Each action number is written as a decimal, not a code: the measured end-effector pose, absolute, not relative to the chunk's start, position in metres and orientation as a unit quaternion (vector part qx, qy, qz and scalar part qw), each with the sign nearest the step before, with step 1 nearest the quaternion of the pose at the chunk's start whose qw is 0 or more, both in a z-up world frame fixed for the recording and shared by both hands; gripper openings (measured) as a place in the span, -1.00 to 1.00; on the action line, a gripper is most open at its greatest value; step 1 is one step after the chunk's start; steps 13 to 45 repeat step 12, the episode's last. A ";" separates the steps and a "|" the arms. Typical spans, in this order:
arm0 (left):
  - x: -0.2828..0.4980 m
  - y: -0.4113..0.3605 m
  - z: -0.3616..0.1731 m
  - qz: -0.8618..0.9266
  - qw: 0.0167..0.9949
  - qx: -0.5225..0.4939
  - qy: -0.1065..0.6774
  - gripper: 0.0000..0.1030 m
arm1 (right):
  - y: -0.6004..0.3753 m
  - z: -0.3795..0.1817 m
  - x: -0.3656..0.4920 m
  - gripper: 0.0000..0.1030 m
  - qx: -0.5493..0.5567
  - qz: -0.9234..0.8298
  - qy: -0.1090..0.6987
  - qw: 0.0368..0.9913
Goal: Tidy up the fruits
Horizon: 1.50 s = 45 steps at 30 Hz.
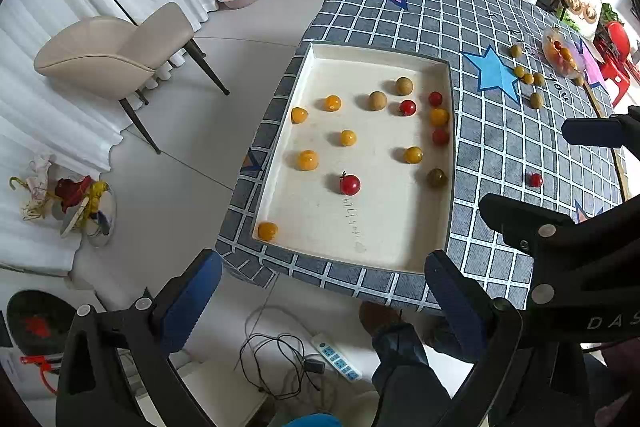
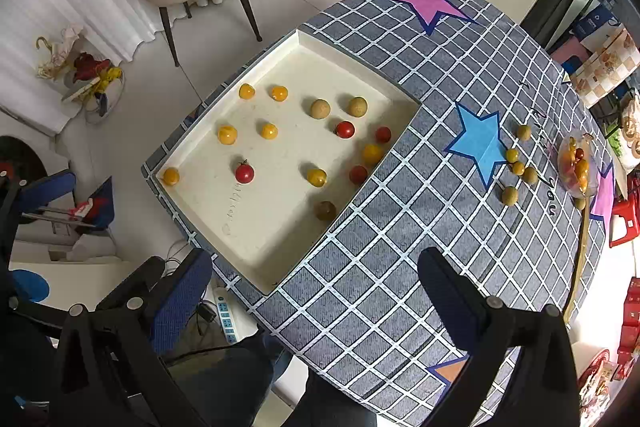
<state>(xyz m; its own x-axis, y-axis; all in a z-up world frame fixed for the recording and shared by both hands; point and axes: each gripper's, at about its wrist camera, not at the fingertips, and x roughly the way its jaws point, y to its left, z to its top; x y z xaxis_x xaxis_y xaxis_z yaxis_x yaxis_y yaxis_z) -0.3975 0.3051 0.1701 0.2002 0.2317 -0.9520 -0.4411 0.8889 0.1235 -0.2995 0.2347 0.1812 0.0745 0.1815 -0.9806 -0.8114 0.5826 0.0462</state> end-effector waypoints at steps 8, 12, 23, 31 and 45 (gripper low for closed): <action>-0.397 0.302 0.168 0.214 0.772 -0.091 0.591 0.98 | 0.233 0.182 -0.297 0.99 -0.271 0.362 0.576 0.681; -0.397 0.300 0.170 0.211 0.776 -0.087 0.588 0.98 | 0.232 0.181 -0.295 0.99 -0.273 0.363 0.575 0.680; -0.397 0.300 0.170 0.211 0.776 -0.087 0.588 0.98 | 0.232 0.181 -0.295 0.99 -0.273 0.363 0.575 0.680; -0.397 0.300 0.170 0.211 0.776 -0.087 0.588 0.98 | 0.232 0.181 -0.295 0.99 -0.273 0.363 0.575 0.680; -0.397 0.300 0.170 0.211 0.776 -0.087 0.588 0.98 | 0.232 0.181 -0.295 0.99 -0.273 0.363 0.575 0.680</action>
